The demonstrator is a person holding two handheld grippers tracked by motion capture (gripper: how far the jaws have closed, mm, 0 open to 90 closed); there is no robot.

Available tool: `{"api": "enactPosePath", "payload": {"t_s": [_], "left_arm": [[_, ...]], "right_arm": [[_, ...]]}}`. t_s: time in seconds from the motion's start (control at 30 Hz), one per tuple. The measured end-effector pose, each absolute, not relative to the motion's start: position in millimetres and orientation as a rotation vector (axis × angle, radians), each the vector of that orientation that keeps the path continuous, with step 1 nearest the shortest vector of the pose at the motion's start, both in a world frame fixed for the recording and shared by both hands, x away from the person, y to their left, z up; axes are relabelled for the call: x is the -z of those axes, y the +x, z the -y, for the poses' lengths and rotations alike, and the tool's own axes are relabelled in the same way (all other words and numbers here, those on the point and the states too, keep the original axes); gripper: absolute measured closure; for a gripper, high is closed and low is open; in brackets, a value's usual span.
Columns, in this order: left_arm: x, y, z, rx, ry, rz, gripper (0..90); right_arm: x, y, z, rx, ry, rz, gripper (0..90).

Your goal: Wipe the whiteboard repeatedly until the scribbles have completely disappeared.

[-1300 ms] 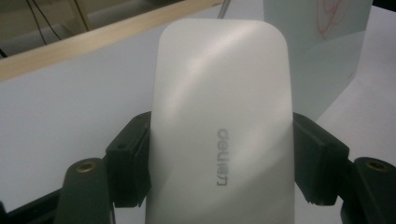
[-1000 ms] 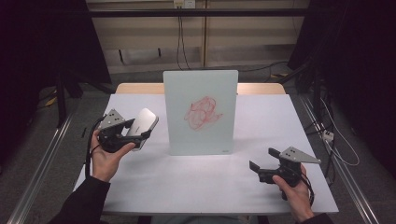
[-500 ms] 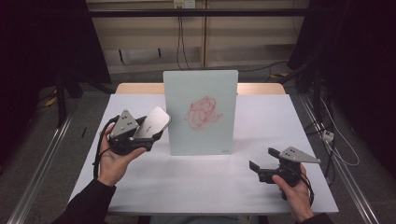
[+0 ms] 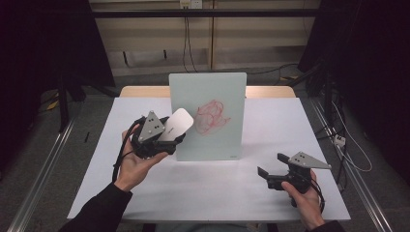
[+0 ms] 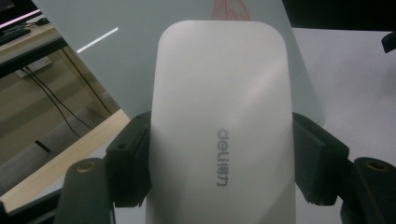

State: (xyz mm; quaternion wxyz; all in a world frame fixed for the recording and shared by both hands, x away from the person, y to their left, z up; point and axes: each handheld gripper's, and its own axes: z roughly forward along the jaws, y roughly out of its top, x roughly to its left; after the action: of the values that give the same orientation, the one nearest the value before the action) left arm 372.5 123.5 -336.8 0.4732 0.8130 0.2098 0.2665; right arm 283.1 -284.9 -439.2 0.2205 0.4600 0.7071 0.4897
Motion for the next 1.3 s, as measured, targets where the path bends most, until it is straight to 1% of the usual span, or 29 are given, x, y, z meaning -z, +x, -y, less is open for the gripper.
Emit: {"api": "enactPosePath", "payload": {"t_s": [0.2,0.37,0.47,0.6,0.9,1.17,1.3], "left_arm": [[331.1,377.5,-107.2,-0.693,1.977,-0.5,31.0],[330.3,383.7,-95.1,-0.768,1.965,-0.473,31.0],[329.8,385.8,-86.7,-0.83,1.985,-0.453,30.9],[328.1,389.1,-77.0,-0.872,1.98,-0.411,31.0],[327.1,404.4,-63.2,-0.901,1.979,-0.395,31.0],[330.5,405.8,-53.4,-0.94,1.972,-0.349,31.0],[334.7,403.9,-48.6,-0.955,2.0,-0.317,31.0]], "right_arm": [[439.1,283.1,285.1,-1.354,1.276,-1.954,5.8],[439.1,283.0,285.2,-1.356,1.274,-1.953,5.8],[439.0,283.2,285.5,-1.362,1.273,-1.952,5.7],[438.9,283.1,285.2,-1.362,1.271,-1.955,5.8],[439.2,283.4,284.8,-1.362,1.269,-1.959,5.7],[439.3,283.6,284.3,-1.373,1.267,-1.964,5.7],[439.4,283.5,284.8,-1.371,1.269,-1.961,5.7]]}}
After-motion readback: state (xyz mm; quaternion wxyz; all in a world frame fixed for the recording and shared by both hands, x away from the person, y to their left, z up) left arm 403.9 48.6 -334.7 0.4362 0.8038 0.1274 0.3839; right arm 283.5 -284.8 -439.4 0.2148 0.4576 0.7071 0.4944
